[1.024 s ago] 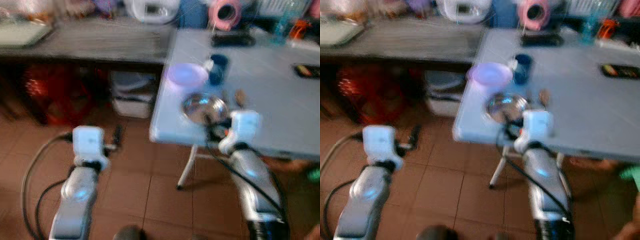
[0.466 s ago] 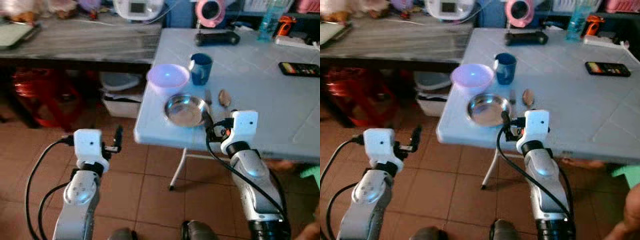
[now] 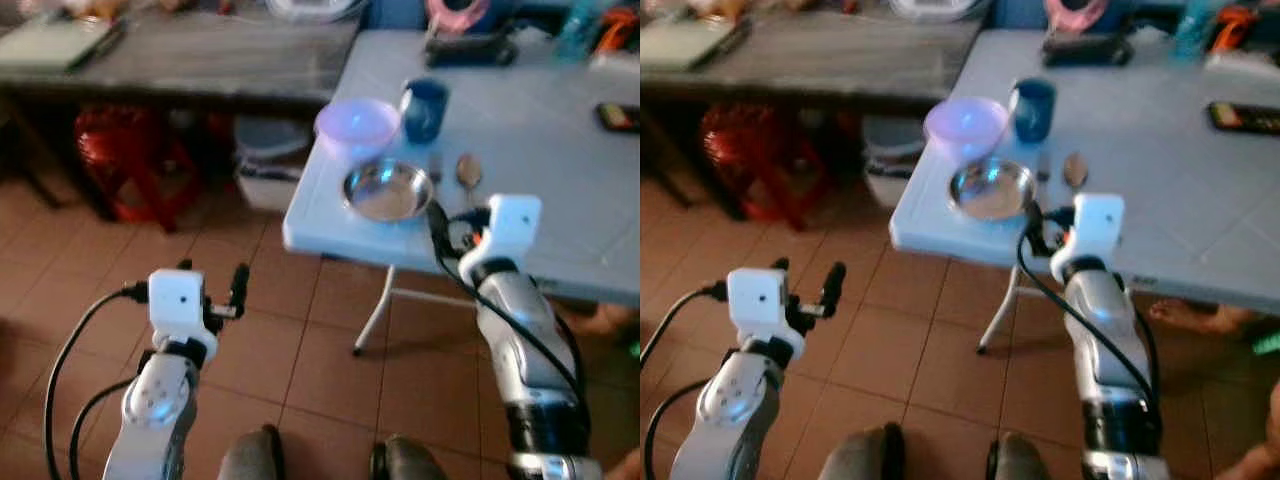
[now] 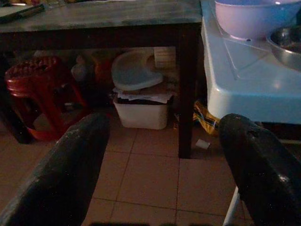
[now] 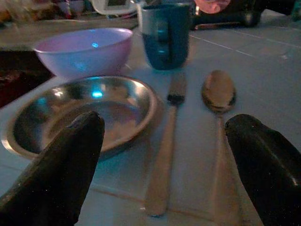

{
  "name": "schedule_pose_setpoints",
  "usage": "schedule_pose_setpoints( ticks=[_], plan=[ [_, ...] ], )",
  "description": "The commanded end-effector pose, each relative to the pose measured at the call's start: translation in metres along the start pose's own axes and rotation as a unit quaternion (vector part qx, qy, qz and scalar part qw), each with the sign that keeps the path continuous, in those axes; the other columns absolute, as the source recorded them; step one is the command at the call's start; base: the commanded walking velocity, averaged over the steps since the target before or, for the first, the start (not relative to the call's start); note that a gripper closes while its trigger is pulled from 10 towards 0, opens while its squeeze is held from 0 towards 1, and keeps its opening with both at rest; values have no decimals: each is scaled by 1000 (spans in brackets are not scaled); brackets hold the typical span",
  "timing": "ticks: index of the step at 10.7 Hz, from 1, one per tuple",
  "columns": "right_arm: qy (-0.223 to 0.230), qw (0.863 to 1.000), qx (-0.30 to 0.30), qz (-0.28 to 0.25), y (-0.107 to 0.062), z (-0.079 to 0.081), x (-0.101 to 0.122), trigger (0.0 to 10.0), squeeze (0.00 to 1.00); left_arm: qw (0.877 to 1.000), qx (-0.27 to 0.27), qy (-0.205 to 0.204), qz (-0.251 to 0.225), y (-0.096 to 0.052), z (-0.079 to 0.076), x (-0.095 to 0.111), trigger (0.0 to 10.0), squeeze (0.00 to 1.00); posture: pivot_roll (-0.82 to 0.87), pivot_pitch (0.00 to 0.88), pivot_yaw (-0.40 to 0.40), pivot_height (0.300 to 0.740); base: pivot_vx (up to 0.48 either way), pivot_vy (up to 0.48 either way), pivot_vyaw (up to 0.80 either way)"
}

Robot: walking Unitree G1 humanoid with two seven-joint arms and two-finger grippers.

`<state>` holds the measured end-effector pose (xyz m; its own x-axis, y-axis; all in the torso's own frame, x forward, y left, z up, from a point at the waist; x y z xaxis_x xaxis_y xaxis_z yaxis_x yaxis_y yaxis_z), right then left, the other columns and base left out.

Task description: Setting the table

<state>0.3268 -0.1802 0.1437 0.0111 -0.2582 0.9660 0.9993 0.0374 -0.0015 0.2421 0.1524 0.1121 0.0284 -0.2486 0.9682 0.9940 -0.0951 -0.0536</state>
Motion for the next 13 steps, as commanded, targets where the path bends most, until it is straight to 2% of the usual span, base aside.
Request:
schedule_pose_setpoints(
  ticks=[1,3,5,7,10,13],
  plan=[
    [9,1000,12,5,3,6,-1,10000,0,1000,-2,12,-9,0,2,7,10000,0,41,156,67,740,0,0,0],
    [-11,999,30,-13,-1,11,7,10000,0,1000,-3,11,-17,-2,3,11,10000,0,40,157,63,740,135,0,0],
    [-27,999,15,-39,-22,10,17,10000,0,1000,2,4,-29,0,5,16,10000,0,24,124,48,740,326,0,0],
    [-26,999,3,-28,-43,8,9,10000,0,999,6,-3,-34,2,5,16,10000,0,5,92,45,740,435,0,0],
    [-31,999,1,-27,-42,8,10,10000,0,999,1,-9,-49,10,0,23,10000,0,-1,70,35,740,455,0,0],
    [-39,999,0,-32,-38,10,13,10000,0,999,5,-13,-51,10,1,24,10000,0,3,78,27,740,359,0,0]
  ],
)
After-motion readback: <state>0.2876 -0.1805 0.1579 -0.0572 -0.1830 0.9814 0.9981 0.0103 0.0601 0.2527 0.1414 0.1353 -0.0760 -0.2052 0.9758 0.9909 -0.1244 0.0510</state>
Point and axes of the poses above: a point about 5 cm out from each wrist's last joint towards the gripper, its own y axis pointing out of the wrist towards the gripper, its own x axis along the axis of the wrist's last joint, z = x × y, the point moved 2 cm from there along y, pointing out of the wrist towards the gripper, and after that the axes turned 13 degrees about y, right-handed, at the moved point
